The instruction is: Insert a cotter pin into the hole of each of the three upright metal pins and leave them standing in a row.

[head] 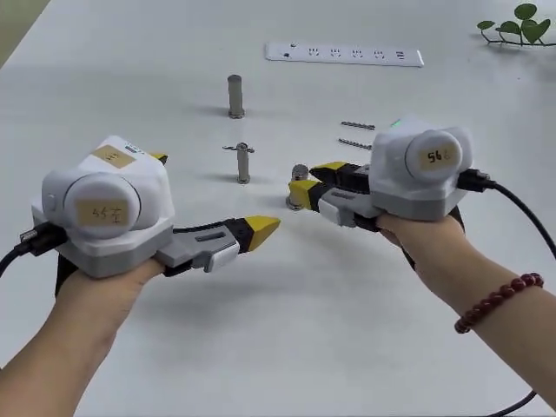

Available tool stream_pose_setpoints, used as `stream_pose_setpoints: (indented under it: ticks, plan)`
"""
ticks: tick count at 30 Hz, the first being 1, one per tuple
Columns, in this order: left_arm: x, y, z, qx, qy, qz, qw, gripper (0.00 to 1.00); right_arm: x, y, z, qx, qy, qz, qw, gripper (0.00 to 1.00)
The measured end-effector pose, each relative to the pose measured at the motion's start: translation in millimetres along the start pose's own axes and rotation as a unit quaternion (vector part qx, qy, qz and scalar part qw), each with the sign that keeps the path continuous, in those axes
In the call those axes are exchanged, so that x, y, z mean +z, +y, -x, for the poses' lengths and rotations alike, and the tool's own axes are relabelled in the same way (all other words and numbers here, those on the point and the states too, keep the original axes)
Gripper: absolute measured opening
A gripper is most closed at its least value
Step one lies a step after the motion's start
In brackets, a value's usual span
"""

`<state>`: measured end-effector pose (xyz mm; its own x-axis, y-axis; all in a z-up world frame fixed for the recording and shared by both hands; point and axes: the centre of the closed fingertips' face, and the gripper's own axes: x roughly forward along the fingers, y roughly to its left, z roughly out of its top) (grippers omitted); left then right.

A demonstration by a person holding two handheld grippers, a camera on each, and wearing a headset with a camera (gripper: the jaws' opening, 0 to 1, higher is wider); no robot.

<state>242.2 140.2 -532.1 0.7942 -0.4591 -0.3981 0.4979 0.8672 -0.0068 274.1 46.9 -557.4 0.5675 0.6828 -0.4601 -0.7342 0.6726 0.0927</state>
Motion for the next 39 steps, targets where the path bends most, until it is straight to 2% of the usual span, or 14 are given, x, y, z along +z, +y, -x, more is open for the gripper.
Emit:
stream_pose_setpoints:
  ticks: [7, 9, 13, 15, 19, 24, 27, 35, 39]
  plan:
    - [1.3, 1.3, 0.3, 0.002, -0.004, 0.003, 1.0, 0.95, 5.1, -10.5, 14.3, 0.012, 0.009, 0.013, 0.9998, 0.21]
    - [1.1, 1.1, -0.2, 0.003, -0.004, 0.002, 1.0, 0.96, 1.0, -21.4, 17.9, 0.012, 0.027, 0.009, 0.9995, 0.21]
    - [1.4, -1.3, -0.2, 0.0, -0.004, -0.001, 1.0, 0.96, -1.9, -35.5, 18.0, 0.003, 0.047, 0.007, 0.9989, 0.21]
    - [1.8, -2.3, -0.1, -0.002, -0.005, -0.001, 1.0, 0.96, -5.5, -51.2, 16.5, -0.006, 0.058, 0.003, 0.9983, 0.21]
    - [2.5, -2.7, -0.4, -0.002, -0.007, 0.002, 1.0, 0.98, -5.4, -64.7, 18.6, -0.015, 0.064, -0.009, 0.9978, 0.21]
    - [2.5, -2.5, -0.1, -0.003, -0.007, 0.003, 1.0, 0.98, -3.6, -82.5, 19.5, -0.03, 0.079, 0.002, 0.9964, 0.2]
    - [2.9, -2.2, -0.2, -0.005, -0.007, 0.007, 0.9999, 0.98, -4.2, -92.3, 16.4, -0.031, 0.094, 0.011, 0.995, 0.19]
    - [4.5, -1.2, 0.3, -0.005, -0.007, 0.007, 0.9999, 0.96, -7.7, -107.2, 2.4, -0.023, 0.13, 0.043, 0.9903, 0.18]
    - [4.3, 0.3, 0.8, -0.005, -0.007, 0.006, 0.9999, 0.95, -11.1, -115.5, -3.7, -0.023, 0.152, 0.044, 0.9872, 0.17]
